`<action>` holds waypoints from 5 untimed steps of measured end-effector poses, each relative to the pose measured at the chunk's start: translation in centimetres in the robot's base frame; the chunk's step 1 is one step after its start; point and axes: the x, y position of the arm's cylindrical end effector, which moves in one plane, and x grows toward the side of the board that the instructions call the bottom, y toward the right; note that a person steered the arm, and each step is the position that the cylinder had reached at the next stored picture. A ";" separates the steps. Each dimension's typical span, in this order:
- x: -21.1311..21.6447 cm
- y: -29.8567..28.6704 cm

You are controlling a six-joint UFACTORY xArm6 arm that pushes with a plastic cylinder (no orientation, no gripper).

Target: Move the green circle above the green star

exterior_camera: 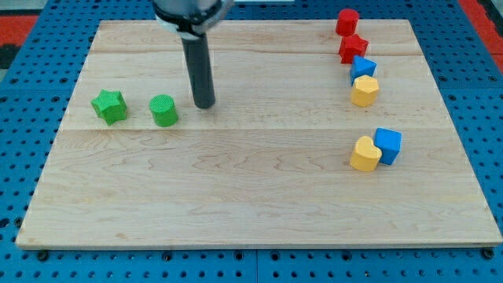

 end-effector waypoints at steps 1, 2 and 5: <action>3.0 -6.3; -1.7 -8.2; -8.4 -10.0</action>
